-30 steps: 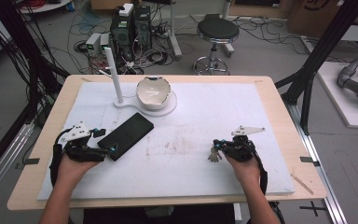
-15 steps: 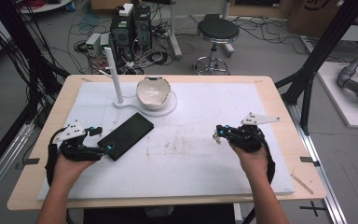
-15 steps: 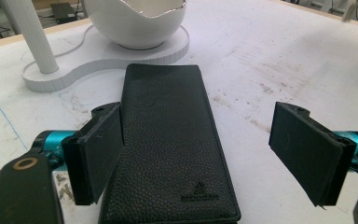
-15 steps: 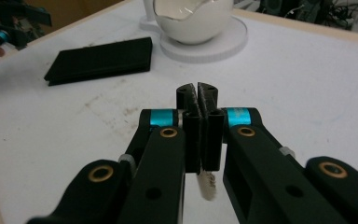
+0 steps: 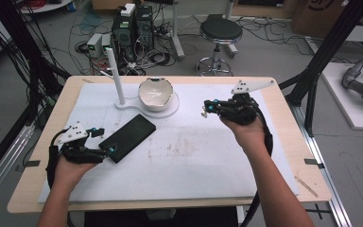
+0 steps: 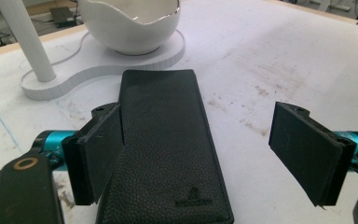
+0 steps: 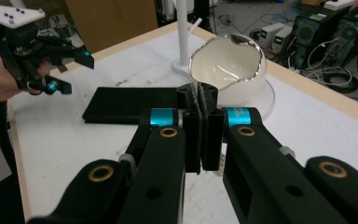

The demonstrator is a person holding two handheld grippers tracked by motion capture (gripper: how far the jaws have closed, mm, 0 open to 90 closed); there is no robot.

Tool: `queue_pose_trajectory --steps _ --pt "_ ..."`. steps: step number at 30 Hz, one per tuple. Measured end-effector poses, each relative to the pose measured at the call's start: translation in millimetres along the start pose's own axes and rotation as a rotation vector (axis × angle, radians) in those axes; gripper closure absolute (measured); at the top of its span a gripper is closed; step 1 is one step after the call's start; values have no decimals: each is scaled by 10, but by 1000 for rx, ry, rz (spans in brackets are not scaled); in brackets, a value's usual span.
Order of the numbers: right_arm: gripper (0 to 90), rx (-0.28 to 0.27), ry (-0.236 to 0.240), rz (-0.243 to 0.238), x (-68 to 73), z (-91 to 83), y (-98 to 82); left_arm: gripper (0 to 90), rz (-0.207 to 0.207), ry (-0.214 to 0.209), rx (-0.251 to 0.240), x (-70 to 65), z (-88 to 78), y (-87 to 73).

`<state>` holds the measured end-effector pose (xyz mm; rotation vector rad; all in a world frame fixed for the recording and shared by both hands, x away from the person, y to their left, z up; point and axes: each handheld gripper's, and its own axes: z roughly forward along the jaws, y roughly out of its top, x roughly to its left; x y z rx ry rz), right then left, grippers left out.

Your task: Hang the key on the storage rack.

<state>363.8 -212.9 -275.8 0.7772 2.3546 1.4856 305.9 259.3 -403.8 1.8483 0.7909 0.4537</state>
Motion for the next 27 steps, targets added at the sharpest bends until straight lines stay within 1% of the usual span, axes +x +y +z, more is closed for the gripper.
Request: queue_pose_trajectory --steps 2,3,5,6,7,8,9,10,11,12,13,14,15,16,17,19,20,21,23,24,25,26,27 --pt "900 4 9 -12 -8 76 95 181 -1 2 2 -2 1 -8" --pt "900 4 9 -12 -8 76 95 181 -1 2 2 -2 1 -8" --pt "900 -3 19 -25 -13 158 191 181 -2 2 3 3 -2 -11" --pt "900 -6 29 -20 -14 196 239 181 -3 1 3 4 -2 -13" --pt "900 -6 44 -24 -14 282 343 181 -5 2 1 5 -5 -15" --pt "900 -6 44 -24 -14 282 343 181 -4 4 0 11 -10 -16" --pt "900 -7 48 -32 -12 325 394 181 -8 4 1 15 -18 -16" --pt "900 2 59 -33 -5 420 499 181 -11 8 -2 18 -24 -18" --pt "900 2 59 -33 -5 420 499 181 -9 6 -2 22 -34 -17" --pt "900 8 64 -37 3 469 550 181 -11 10 -4 24 -42 -17" --pt "900 6 81 -47 9 573 644 181 -10 11 -5 29 -52 -17" --pt "900 6 81 -47 9 573 644 181 -12 12 -9 32 -60 -17" --pt "900 7 90 -49 12 630 687 181 -16 11 -12 34 -70 -17" --pt "900 12 102 -52 21 741 763 181 -17 14 -15 37 -76 -17" --pt "900 14 118 -47 28 799 794 181 -17 15 -16 41 -85 -17" --pt "900 28 116 -62 55 915 857 181 -19 16 -16 43 -94 -17" --pt "900 31 123 -63 69 973 888 181 -20 16 -20 40 -93 -17" --pt "900 31 123 -63 69 973 888 181 -20 15 -21 37 -91 -18" --pt "900 36 132 -67 99 1084 952 181 -17 13 -17 37 -93 -21" --pt "900 44 145 -70 129 1189 1022 181 -18 13 -19 38 -94 -23" --pt "900 44 145 -70 129 1189 1022 181 -19 11 -21 39 -95 -25" --pt "900 39 159 -76 149 1302 1090 181 -20 12 -19 42 -99 -26" --pt "900 39 159 -76 149 1302 1090 181 -20 13 -18 45 -104 -27"
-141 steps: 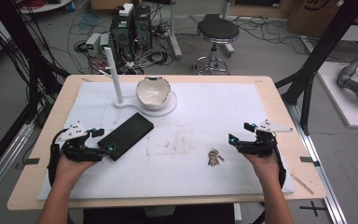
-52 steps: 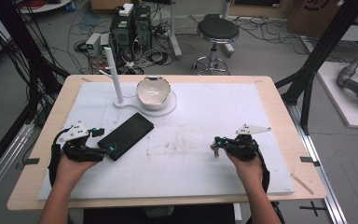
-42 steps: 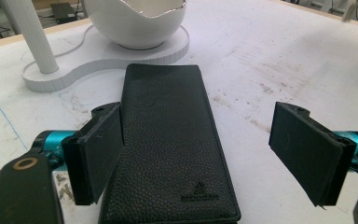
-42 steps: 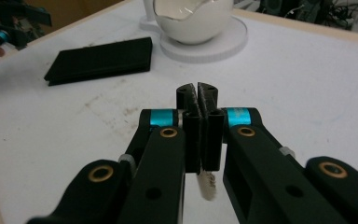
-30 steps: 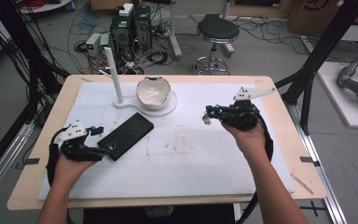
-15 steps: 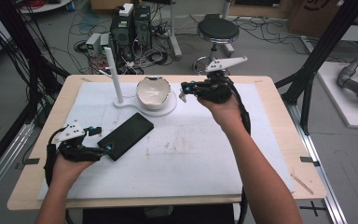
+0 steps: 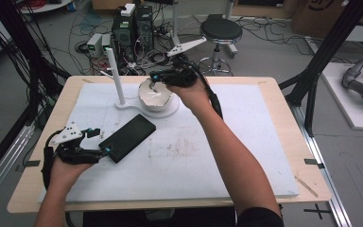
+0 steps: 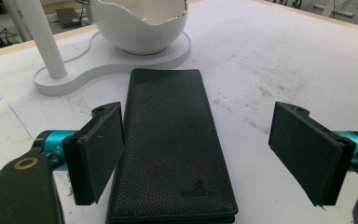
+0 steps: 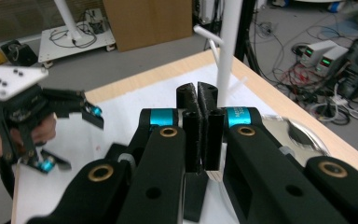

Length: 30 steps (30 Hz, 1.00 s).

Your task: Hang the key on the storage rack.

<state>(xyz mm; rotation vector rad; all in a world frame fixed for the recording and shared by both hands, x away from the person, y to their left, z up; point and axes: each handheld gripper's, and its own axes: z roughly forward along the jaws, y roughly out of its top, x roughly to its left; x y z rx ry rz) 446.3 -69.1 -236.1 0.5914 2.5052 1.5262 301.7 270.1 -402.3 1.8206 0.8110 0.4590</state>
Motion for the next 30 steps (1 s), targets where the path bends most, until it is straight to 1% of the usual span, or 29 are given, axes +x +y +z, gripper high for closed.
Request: queue_pose_trajectory --steps 2,3,4,5,6,7,8,9,10,11,12,13,14,15,16,17,18,19,21,22,24,25,27,30 --pt "900 1 15 5 -7 124 69 181 -2 -2 -2 -3 -6 0" --pt "900 16 25 3 -17 253 145 181 -4 -2 -4 -8 -5 3" --pt "900 23 28 6 -17 317 186 181 1 -3 -2 -12 -5 7" --pt "900 23 28 6 -17 317 186 181 2 -5 -4 -20 0 9" --pt "900 25 36 6 -19 381 228 181 5 -5 0 -22 1 11" --pt "900 33 45 8 -21 508 311 181 8 -6 2 -23 3 10" --pt "900 33 45 8 -21 508 311 181 8 -4 4 -21 3 8" --pt "900 39 55 2 -28 633 388 181 7 -4 3 -17 5 3" --pt "900 39 55 2 -28 633 388 181 7 -2 5 -11 3 -1" --pt "900 43 61 2 -35 766 461 181 5 0 6 -4 2 -8" --pt "900 43 61 2 -35 766 461 181 3 1 7 -1 1 -11" --pt "900 58 62 0 -45 860 508 181 3 1 6 2 2 -15" --pt "900 58 62 0 -45 860 508 181 3 -1 6 2 2 -18" --pt "900 74 55 4 -47 958 546 181 3 -2 6 2 3 -19" --pt "900 68 56 -6 -58 1005 559 181 2 -4 6 0 5 -20" --pt "900 70 61 10 -51 1037 567 181 3 -6 5 -4 10 -20" --pt "900 70 61 10 -51 1037 567 181 4 -7 9 -8 11 -19" --pt "900 75 68 16 -62 1107 582 181 6 -9 8 -11 15 -18" --pt "900 89 63 17 -59 1165 593 182 5 -8 10 -19 18 -16" --pt "900 89 63 17 -59 1165 593 182 7 -11 8 -21 22 -15" --pt "900 85 63 4 -73 1240 604 182 7 -9 9 -26 20 -11" --pt "900 92 73 15 -70 1265 611 182 9 -9 10 -27 19 -7" --pt "900 97 78 20 -84 1350 631 182 11 -8 5 -29 18 -2" --pt "900 93 67 25 -95 1397 642 182 12 -8 5 -28 19 -3"
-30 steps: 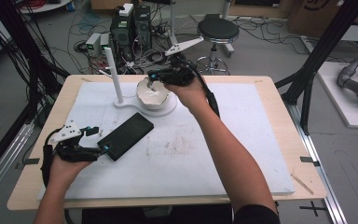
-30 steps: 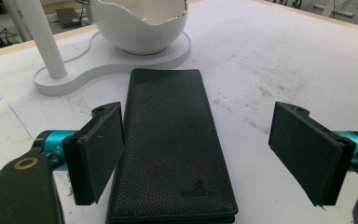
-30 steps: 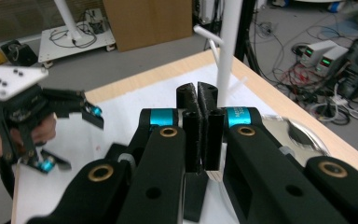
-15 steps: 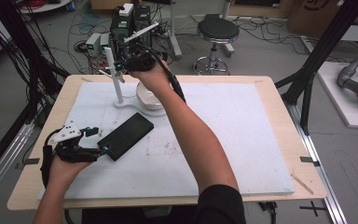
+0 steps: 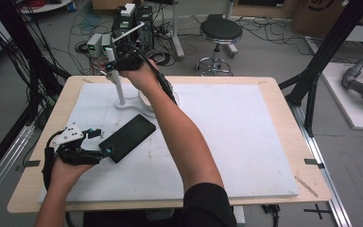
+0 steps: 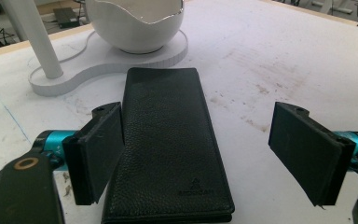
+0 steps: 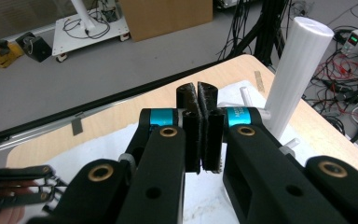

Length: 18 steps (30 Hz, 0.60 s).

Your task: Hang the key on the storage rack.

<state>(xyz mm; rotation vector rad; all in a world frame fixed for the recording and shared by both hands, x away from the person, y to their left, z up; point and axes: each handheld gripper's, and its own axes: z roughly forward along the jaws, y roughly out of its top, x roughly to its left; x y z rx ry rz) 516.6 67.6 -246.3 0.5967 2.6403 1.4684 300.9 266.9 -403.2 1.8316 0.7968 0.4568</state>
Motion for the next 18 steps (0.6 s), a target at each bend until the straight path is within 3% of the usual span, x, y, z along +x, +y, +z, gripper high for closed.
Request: queue_pose_trajectory --steps 11,18 --pt "900 -5 -18 85 -143 71 9 182 -1 -9 0 -8 6 -4" --pt "897 6 -45 72 -179 91 -27 182 4 -5 -1 -9 -6 4"
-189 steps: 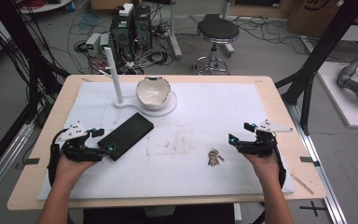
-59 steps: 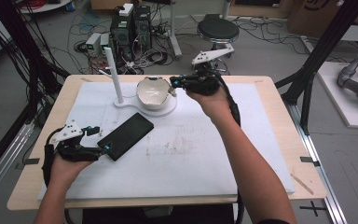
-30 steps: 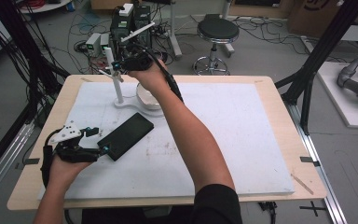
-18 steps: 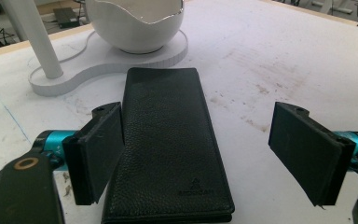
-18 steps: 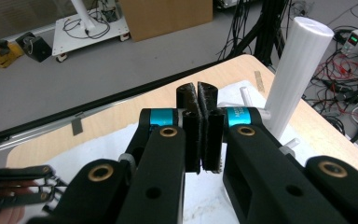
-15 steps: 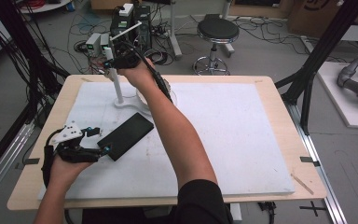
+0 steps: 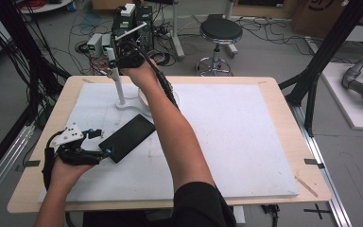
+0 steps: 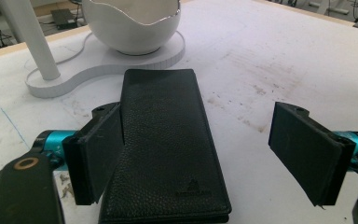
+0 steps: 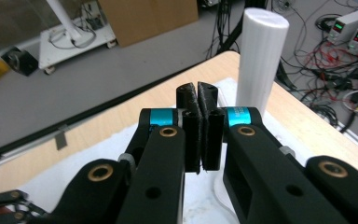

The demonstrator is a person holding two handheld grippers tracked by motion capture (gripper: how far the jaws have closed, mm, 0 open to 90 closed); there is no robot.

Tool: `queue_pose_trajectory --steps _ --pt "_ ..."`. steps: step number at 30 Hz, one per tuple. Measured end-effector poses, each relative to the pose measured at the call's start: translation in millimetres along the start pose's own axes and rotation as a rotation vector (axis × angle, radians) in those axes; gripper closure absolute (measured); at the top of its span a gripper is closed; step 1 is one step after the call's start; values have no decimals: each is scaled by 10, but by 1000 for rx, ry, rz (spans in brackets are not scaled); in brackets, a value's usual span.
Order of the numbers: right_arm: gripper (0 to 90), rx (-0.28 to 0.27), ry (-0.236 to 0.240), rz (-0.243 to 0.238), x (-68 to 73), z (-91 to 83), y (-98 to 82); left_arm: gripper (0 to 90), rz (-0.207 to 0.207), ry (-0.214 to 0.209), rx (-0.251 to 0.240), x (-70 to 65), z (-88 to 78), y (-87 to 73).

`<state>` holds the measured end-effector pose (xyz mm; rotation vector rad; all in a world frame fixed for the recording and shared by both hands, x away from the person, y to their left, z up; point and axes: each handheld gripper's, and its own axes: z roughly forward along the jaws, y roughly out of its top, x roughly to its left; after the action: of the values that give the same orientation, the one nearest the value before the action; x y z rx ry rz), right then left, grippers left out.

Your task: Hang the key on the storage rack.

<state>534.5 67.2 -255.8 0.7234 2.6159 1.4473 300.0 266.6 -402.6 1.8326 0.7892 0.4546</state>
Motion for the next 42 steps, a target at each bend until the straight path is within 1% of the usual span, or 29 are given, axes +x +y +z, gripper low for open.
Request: queue_pose_trajectory --steps 2,3,4,5,6,9,10,11,12,14,16,17,19,21,23,26,27,28,29,31,33,34,35,36,37,38,40,41,42 --pt "880 -9 3 7 -2 -7 -13 182 -3 -2 0 2 5 -3" --pt "810 -22 5 11 -1 -21 -18 182 -3 -3 -1 3 8 -5" --pt "715 -29 2 18 -1 -30 -21 182 0 -1 3 5 10 -4" --pt "672 -16 7 32 2 -75 -34 185 1 0 6 6 12 -5" --pt "672 -16 7 32 2 -75 -34 185 -3 3 12 6 16 -6" --pt "609 -22 7 2 15 -182 -128 187 -3 4 13 2 22 -2" --pt "592 -20 5 9 25 -228 -173 187 0 2 11 -2 27 2" --pt "558 -18 -16 -5 28 -341 -264 187 0 1 11 -6 31 5" --pt "558 -18 -16 -5 28 -341 -264 187 0 -3 11 -14 37 8" --pt "513 -25 -46 -9 29 -465 -350 187 5 -8 14 -25 53 11" --pt "492 -38 -62 -18 19 -601 -420 187 7 -12 14 -37 68 13" --pt "479 -35 -74 -13 24 -668 -452 187 9 -12 15 -40 72 15" --pt "455 -37 -98 -25 21 -792 -514 187 12 -12 12 -46 75 21" --pt "436 -43 -110 -22 23 -919 -582 187 16 -10 8 -43 71 29" --pt "422 -51 -123 -30 26 -1041 -657 187 13 -5 3 -38 63 38" --pt "400 -63 -135 -28 29 -1231 -791 187 13 -4 -3 -24 57 47" --pt "398 -64 -131 -23 29 -1299 -840 187 15 -3 -3 -19 57 49" --pt "387 -74 -136 -24 25 -1364 -889 187 13 -3 -5 -18 61 50" --pt "380 -83 -144 -27 21 -1433 -941 187 11 -4 -6 -19 67 51" --pt "371 -96 -149 -15 21 -1574 -1057 187 10 -3 -2 -18 77 52" --pt "356 -98 -156 -6 21 -1704 -1176 187 14 -8 3 -14 90 53" --pt "339 -100 -163 -10 19 -1751 -1220 187 10 -9 2 -19 100 51" --pt "333 -100 -170 -7 27 -1825 -1302 187 10 -9 3 -20 107 52" --pt "333 -113 -170 -11 33 -1880 -1376 187 12 -11 4 -18 113 53" --pt "321 -113 -172 -10 30 -1931 -1445 187 11 -12 3 -19 118 53" --pt "310 -110 -180 -4 32 -1980 -1514 187 11 -11 3 -16 122 54" --pt "306 -122 -190 0 30 -2076 -1660 187 11 -10 2 -10 123 55" --pt "297 -114 -193 13 27 -2120 -1724 187 9 -11 1 -7 123 56" --pt "297 -122 -206 13 34 -2164 -1794 187 5 -7 -4 -4 126 55"
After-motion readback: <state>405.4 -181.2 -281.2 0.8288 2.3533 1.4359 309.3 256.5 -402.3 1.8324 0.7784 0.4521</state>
